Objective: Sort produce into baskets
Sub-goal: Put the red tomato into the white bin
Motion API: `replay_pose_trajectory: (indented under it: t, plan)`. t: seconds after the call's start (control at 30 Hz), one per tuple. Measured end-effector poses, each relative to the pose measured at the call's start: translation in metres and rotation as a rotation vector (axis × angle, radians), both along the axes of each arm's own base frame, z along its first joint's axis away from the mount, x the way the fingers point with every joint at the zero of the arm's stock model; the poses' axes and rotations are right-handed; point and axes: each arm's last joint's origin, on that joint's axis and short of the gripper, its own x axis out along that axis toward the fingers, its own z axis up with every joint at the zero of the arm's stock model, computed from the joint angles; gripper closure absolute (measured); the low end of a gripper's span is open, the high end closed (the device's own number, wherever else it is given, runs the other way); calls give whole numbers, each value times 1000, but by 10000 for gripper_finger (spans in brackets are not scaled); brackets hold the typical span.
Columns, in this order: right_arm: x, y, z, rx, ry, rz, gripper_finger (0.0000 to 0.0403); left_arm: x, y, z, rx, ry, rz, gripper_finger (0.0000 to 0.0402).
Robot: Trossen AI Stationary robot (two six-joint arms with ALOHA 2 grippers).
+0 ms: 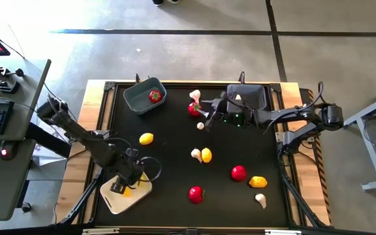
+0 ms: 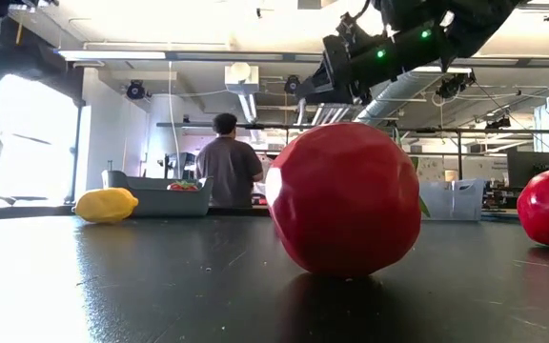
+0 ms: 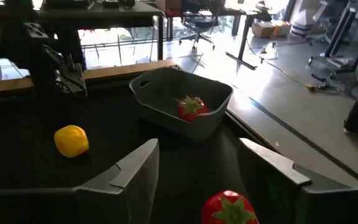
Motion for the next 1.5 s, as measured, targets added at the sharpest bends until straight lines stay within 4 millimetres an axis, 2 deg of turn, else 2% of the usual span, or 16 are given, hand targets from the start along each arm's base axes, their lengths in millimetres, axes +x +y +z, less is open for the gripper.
replay_pose_trajectory:
  t: [0.17, 0.27, 0.33, 0.47, 0.57, 0.77, 0.87, 0.97, 1.17, 1.3, 1.5]
  plan:
    - [-11, 9, 12, -2, 25, 26, 195, -16, 24, 23, -60, -155, 101, 289]
    - [-18, 17, 15, 23, 59, 46, 199, -21, 42, 23, -118, -258, 160, 361]
    - [-21, 23, 13, 45, 91, 60, 208, -21, 52, 19, -148, -329, 178, 391]
    - [-22, 34, 9, 87, 137, 87, 236, -14, 68, 7, -167, -475, 192, 386]
    - [-22, 40, 2, 135, 168, 90, 251, -6, 79, -2, -178, -588, 182, 396]
    - [-9, 42, -21, 146, 238, 91, 242, 7, 110, -22, -235, -806, 195, 401]
    - [-1, 33, -32, 135, 242, 52, 213, 9, 129, -26, -277, -921, 224, 401]
    - [4, 18, -36, 158, 195, -15, 169, 9, 147, -24, -283, -1016, 262, 401]
    - [6, -19, -48, 243, 151, -108, 88, 5, 177, -21, -211, -1088, 390, 401]
    - [17, -36, -50, 249, 196, -115, 68, 0, 195, -21, -222, -1089, 469, 401]
    - [45, -49, -56, 219, 347, -94, 66, -4, 210, -24, -224, -1082, 527, 401]
